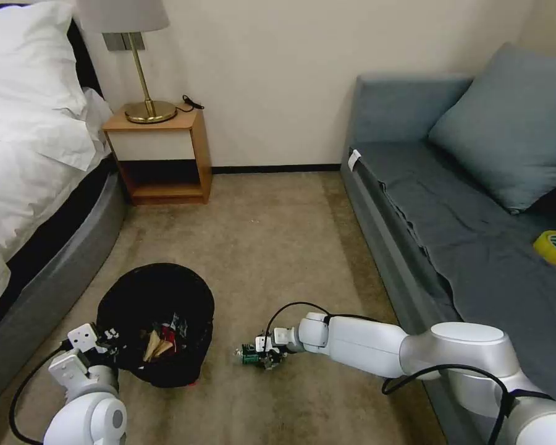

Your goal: Pick up the trash bin, then pick up the garbage on the floor and place it into the trash bin.

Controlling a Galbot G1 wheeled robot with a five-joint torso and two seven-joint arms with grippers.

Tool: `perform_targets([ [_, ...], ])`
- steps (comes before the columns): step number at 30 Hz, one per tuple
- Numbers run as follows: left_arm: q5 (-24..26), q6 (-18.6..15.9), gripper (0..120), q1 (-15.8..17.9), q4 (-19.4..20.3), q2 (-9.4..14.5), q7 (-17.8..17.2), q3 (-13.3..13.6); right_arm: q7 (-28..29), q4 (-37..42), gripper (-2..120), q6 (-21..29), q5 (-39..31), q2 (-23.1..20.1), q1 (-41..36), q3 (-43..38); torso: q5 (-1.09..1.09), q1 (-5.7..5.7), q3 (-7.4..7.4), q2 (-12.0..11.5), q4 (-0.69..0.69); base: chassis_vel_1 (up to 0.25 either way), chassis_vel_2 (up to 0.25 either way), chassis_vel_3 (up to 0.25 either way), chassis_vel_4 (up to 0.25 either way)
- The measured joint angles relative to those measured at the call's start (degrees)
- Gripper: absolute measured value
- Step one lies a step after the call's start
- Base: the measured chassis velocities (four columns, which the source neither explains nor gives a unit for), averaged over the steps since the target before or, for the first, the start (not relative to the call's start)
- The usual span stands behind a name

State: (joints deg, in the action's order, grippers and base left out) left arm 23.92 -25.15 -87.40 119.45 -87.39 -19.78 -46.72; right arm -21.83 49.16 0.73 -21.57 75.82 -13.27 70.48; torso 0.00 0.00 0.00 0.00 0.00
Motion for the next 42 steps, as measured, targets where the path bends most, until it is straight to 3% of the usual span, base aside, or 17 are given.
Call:
perform_targets([
  [6, 0.1, 0.0, 2, 0.0, 0.0, 0.0, 0.0, -0.2, -0.5, -0.9, 33, -1.7, 0.4, 0.0, -0.3, -0.3, 0.0, 0.0, 0.0, 0.0, 0.0, 0.0, 0.0, 0.0, 0.0],
  [12, 0.1, 0.0, 2, 0.0, -0.1, 0.0, 0.0, -0.3, -0.4, 1.3, 22, -2.4, 0.1, -1.4, 0.1, -1.8, 0.0, 0.0, 0.0, 0.0, 0.0, 0.0, 0.0, 0.0, 0.0],
  [17, 0.1, -0.1, 2, 0.1, -0.3, 0.1, 0.0, -0.3, -0.2, 4.5, 19, -2.3, -0.5, -4.4, 1.7, -4.3, 0.01, 0.0, 0.0, 0.0, 0.01, 0.0, 0.0, 0.0, 0.0],
  [24, 0.0, -0.4, 2, 0.4, -0.6, 0.4, 0.0, 0.2, 0.7, 10.3, 19, -2.3, -2.6, -14.5, 4.9, -11.4, 0.01, 0.0, 0.0, 0.0, -0.04, 0.0, 0.0, 0.0, 0.0],
  [27, -0.2, -0.4, 2, 0.6, -0.9, 0.4, 0.0, 0.5, 1.6, 15.4, 19, -1.3, -4.9, -17.0, 5.8, -14.1, 0.0, 0.0, 0.0, 0.0, -0.05, 0.0, 0.0, 0.0, 0.0],
  [30, -0.5, -0.4, 2, 0.7, -1.1, 0.3, 0.0, 0.9, 4.4, 27.7, 19, 3.0, -9.6, -19.1, 6.6, -19.7, 0.0, 0.0, 0.0, 0.0, 0.01, 0.0, 0.0, 0.0, 0.0],
  [37, -1.0, -0.4, 2, 0.8, -1.2, 0.0, 0.1, 1.5, 10.5, 41.2, 19, 8.3, -16.2, -16.7, 6.8, -22.3, 0.0, 0.0, 0.0, 0.0, -0.01, 0.0, 0.0, 0.0, 0.0],
  [41, -1.4, -0.4, 2, 0.6, -0.7, 0.0, 0.1, 1.6, 15.7, 44.3, 19, 9.9, -19.0, -9.6, 6.9, -18.8, -0.03, 0.0, 0.0, 0.0, 0.01, 0.0, 0.0, 0.0, 0.0],
  [42, -1.4, -0.4, 2, 0.6, -0.7, 0.0, 0.1, 1.6, 15.7, 44.3, 19, 9.9, -19.0, -9.6, 6.9, -18.8, -0.03, 0.0, 0.0, 0.0, 0.01, 0.0, 0.0, 0.0, 0.0],
])
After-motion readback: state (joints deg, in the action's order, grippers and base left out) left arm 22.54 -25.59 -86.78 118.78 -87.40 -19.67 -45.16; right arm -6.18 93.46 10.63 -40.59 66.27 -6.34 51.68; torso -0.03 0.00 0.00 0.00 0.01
